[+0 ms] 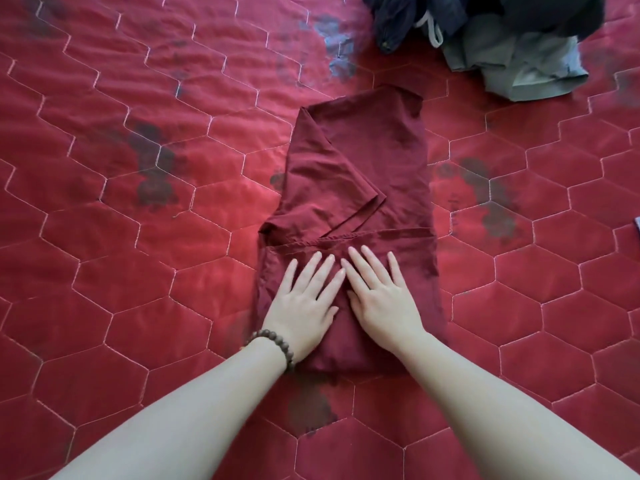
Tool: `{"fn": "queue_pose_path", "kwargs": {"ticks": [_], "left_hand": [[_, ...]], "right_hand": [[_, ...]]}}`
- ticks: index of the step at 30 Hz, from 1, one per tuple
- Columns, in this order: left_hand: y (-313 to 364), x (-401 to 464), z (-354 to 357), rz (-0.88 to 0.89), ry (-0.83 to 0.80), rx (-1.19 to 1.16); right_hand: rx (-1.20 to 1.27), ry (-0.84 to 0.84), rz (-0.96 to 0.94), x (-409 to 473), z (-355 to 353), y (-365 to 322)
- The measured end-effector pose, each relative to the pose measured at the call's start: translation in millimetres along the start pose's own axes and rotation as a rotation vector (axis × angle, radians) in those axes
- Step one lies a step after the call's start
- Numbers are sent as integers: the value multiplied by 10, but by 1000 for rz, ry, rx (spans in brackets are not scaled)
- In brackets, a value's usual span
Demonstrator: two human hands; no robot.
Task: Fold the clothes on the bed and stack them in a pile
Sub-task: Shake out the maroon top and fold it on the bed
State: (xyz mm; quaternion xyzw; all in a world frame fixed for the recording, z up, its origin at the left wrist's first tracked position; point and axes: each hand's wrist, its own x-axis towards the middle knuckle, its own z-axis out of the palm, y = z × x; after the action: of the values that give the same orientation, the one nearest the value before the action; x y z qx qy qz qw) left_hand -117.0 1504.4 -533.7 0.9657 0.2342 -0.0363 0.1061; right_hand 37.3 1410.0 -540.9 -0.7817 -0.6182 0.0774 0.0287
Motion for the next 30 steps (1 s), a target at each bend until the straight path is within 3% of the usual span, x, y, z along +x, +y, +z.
{"fn": "queue_pose_path", "kwargs": {"ticks": [3, 7, 10, 15, 17, 21, 30], "left_hand": [[-177, 18, 139, -93, -79, 43], [-345, -51, 206, -64, -90, 66], [-446, -99, 113, -36, -95, 52], [-678, -328, -87, 13, -59, -25], [-760, -510, -111, 170, -76, -9], [-670, -796, -33, 449, -188, 56], [-403, -750, -66, 318, 31, 75]], "right_hand": [[-38, -77, 215, -53, 78, 195], [-9, -77, 539, -339, 140, 365], [11, -118, 606, -396, 106, 346], [-18, -74, 428, -518, -103, 440], [2, -73, 203, -687, -181, 519], [-69, -227, -218, -1050, -185, 607], [-157, -139, -223, -1106, -187, 490]]}}
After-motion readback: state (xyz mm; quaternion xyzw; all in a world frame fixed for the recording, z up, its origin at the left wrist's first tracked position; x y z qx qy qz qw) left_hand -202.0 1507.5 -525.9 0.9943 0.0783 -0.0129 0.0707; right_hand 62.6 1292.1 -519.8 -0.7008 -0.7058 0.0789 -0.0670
